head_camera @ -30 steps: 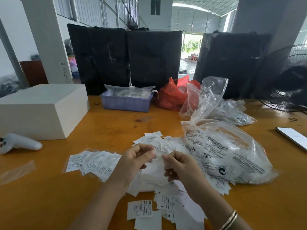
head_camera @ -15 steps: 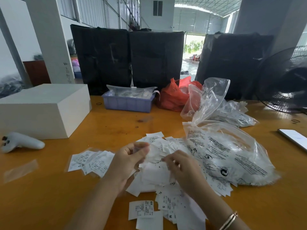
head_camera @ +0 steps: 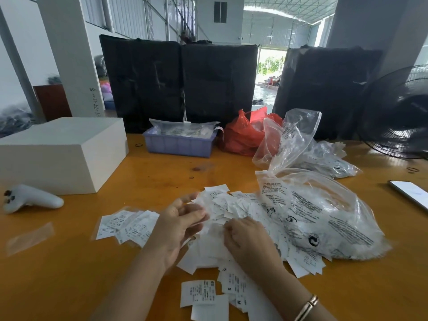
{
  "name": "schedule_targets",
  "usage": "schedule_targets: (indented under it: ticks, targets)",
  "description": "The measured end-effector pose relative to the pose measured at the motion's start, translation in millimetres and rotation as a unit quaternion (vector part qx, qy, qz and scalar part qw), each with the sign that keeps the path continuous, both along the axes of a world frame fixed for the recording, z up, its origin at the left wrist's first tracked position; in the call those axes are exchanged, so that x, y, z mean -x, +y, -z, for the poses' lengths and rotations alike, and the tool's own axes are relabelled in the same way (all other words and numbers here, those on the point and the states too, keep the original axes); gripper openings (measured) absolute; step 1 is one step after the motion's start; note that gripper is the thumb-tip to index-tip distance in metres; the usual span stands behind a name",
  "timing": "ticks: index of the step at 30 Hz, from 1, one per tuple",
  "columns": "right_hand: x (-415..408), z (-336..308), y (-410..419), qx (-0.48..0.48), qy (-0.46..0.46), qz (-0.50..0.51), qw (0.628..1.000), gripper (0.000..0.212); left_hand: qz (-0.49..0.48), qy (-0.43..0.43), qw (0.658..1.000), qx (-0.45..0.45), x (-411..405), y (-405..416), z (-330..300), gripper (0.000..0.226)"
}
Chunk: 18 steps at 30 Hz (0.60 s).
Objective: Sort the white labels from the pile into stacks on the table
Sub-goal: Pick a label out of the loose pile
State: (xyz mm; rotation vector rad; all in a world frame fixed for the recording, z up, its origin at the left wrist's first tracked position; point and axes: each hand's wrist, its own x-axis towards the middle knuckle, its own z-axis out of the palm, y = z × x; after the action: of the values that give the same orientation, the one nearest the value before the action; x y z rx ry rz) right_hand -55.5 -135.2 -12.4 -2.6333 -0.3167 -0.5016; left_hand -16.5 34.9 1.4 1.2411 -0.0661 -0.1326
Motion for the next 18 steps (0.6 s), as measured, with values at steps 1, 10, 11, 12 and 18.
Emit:
schedule_targets:
  ticks: [1, 10, 11, 12, 18]
  targets:
    - [-0.1, -1.5, -0.7, -0.101, 0.023, 0.026, 0.994, 0.016, 0.002, 0.001, 1.000, -0.012, 0.6, -0.3, 0.5, 0.036]
    - [4.7, -16.0, -14.2, -0.680, 0.170, -0.018, 0.713, 0.023, 0.033, -0.037, 0.989, -0.136, 7.4, -12.3, 4.2, 0.017]
    - [4.9, -16.2, -13.4, -0.687, 0.166, -0.022, 0.707, 0.022, 0.035, -0.046, 0.987, -0.151, 8.3, -13.0, 4.2, 0.012]
    - [4.7, -15.5, -13.3, -0.684, 0.159, -0.022, 0.712, 0.019, 0.040, -0.055, 0.985, -0.161, 8.5, -13.6, 4.7, 0.013]
    - [3.5, -11.4, -15.7, -0.571, 0.057, 0.006, 0.819, 0.041, 0.066, -0.093, 0.982, -0.148, 12.4, -17.2, 2.4, 0.027]
